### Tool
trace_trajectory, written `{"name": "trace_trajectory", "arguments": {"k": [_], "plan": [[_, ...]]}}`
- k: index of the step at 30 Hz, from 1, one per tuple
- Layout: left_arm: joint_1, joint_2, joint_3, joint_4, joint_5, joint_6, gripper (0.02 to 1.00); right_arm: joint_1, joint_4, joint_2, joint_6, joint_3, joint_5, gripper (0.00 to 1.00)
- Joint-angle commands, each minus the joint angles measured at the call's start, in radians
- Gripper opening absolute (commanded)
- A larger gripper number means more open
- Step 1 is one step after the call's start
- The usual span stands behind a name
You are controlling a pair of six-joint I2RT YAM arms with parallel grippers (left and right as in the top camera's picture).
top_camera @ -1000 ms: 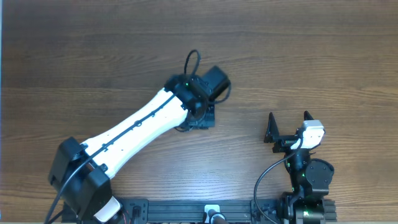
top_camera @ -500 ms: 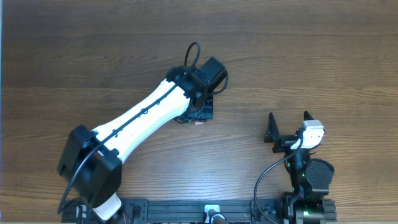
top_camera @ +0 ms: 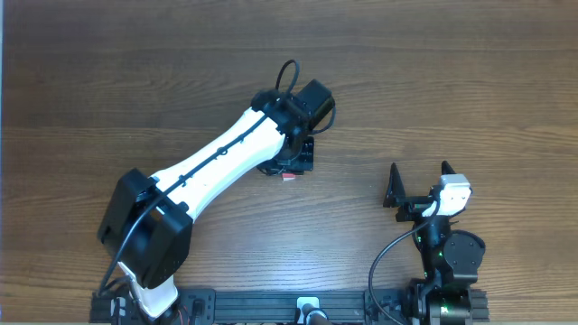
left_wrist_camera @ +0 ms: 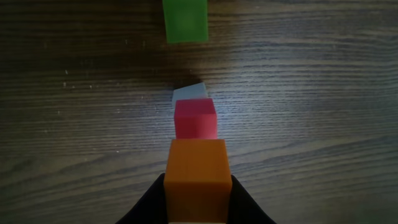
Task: Stack Cubes
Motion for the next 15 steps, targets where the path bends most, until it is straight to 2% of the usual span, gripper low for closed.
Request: {"name": "trace_trajectory", "arguments": {"k": [1,15], "plan": [[0.011,0.021,0.022,-0.008,0.010,0.014,0.036,0.005,-0.004,-0.008,-0.008,-0.005,-0.007,0.993],[0.011,0.061,0.022,0.007,0.010,0.014,0.040,0.005,-0.004,-0.008,-0.008,-0.005,-0.007,0.991]]}}
